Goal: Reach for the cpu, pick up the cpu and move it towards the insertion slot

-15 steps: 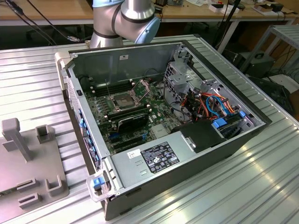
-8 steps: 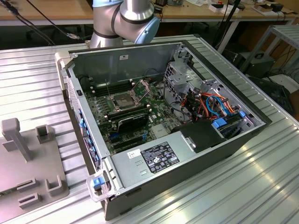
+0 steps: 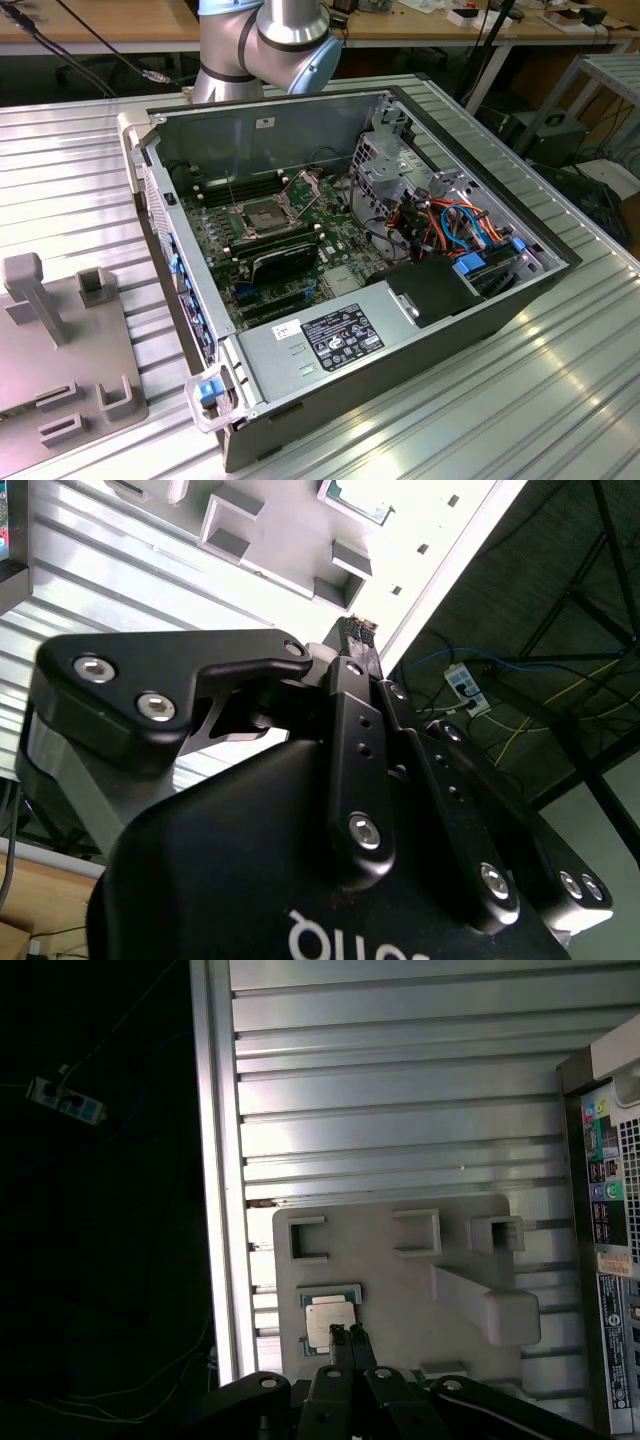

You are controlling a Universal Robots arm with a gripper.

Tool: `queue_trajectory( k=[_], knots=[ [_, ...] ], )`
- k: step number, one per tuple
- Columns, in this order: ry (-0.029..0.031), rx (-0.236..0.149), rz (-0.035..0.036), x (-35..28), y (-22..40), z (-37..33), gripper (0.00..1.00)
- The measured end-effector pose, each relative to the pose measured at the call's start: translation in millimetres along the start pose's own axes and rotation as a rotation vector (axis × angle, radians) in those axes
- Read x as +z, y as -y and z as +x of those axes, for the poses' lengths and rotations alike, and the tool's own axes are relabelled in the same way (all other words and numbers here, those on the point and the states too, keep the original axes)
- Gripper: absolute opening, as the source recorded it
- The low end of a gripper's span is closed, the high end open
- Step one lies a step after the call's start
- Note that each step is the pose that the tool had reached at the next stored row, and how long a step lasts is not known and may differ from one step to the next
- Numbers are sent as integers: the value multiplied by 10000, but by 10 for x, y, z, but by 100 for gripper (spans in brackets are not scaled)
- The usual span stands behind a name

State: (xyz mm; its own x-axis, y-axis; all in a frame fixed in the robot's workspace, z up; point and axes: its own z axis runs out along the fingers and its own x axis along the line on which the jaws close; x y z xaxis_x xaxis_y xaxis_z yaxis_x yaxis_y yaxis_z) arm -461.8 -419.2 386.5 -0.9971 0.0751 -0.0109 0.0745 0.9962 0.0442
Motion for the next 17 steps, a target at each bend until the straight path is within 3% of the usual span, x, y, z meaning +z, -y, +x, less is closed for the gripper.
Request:
queue_trajectory(
  k=[7,9,10,13,17],
  knots=[
    [0,0,0,0,0,2,11],
    [1,0,0,0,0,2,17],
    [1,0,0,0,0,2,29],
    [1,0,0,0,0,3,36],
    [0,0,0,0,0,4,54]
  ],
)
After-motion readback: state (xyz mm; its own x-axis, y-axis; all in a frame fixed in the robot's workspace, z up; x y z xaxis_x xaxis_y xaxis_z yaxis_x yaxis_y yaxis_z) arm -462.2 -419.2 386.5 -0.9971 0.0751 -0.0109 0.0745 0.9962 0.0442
